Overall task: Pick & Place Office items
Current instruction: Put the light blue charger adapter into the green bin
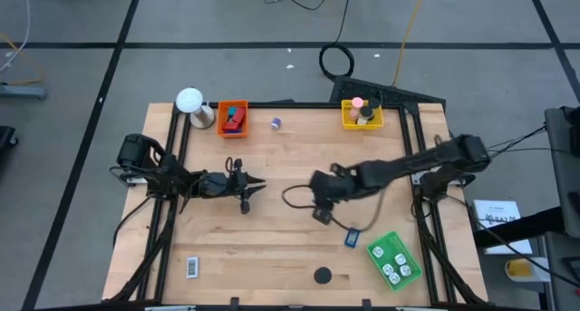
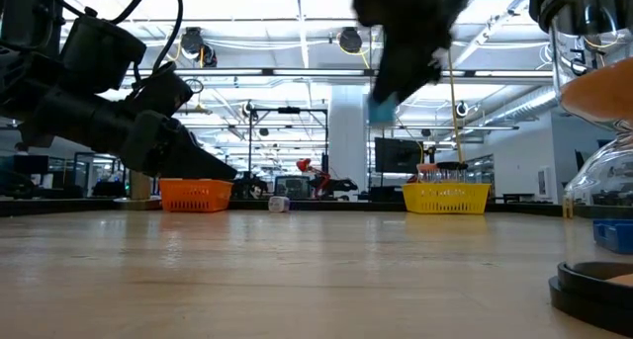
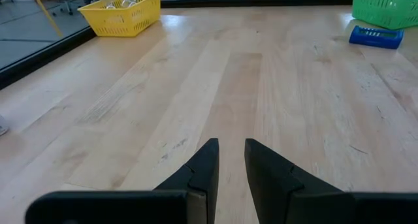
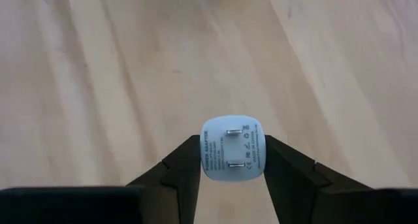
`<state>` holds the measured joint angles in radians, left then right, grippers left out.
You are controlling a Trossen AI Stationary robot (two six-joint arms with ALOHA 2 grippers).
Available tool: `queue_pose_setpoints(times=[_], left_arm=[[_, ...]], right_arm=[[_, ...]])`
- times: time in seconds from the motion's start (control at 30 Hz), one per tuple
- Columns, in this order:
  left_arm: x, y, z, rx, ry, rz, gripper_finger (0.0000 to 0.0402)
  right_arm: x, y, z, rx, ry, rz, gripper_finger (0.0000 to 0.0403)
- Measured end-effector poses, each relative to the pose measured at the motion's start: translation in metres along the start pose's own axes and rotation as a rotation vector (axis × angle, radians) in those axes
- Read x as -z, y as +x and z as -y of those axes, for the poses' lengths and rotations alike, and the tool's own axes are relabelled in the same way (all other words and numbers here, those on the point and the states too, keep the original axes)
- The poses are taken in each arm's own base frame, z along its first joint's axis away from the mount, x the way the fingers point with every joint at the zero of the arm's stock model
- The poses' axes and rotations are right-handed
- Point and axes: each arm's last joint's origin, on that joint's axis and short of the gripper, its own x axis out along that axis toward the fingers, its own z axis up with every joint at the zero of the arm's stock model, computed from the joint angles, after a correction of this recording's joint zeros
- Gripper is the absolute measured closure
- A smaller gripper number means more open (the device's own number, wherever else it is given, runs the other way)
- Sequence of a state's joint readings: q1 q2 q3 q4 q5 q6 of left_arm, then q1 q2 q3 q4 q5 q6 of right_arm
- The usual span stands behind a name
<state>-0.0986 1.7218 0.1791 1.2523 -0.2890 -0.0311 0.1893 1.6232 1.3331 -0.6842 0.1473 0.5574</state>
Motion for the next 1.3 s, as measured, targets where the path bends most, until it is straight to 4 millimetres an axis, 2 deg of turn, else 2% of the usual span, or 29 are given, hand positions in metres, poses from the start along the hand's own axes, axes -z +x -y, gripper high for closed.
queue_pose_setpoints(times=[0.2,0.37,0.7,0.9,1.1,1.3], left_arm=[[0.000,0.000,0.000,0.000,0.000,0.000,0.0325],[0.000,0.000,0.000,0.000,0.000,0.000,0.0325],[0.000,0.000,0.000,0.000,0.000,0.000,0.0325],[0.000,0.000,0.000,0.000,0.000,0.000,0.0325],[0.000,0.000,0.000,0.000,0.000,0.000,0.0325],[0.000,0.000,0.000,0.000,0.000,0.000,0.0325]], right_arm=[[0.046,-0.053,-0.023,0.084,0.116,-0.034,0.0268],[0.083,-0.072,-0.042,0.147,0.191,-0.062,0.0268],[0.142,-0.093,-0.078,0.100,0.350,-0.126,0.0267],[0.174,-0.103,-0.091,0.093,0.430,-0.147,0.0267],[0.200,-0.101,-0.093,0.179,0.505,-0.183,0.0267],[0.224,-0.087,-0.080,0.290,0.571,-0.265,0.0266]])
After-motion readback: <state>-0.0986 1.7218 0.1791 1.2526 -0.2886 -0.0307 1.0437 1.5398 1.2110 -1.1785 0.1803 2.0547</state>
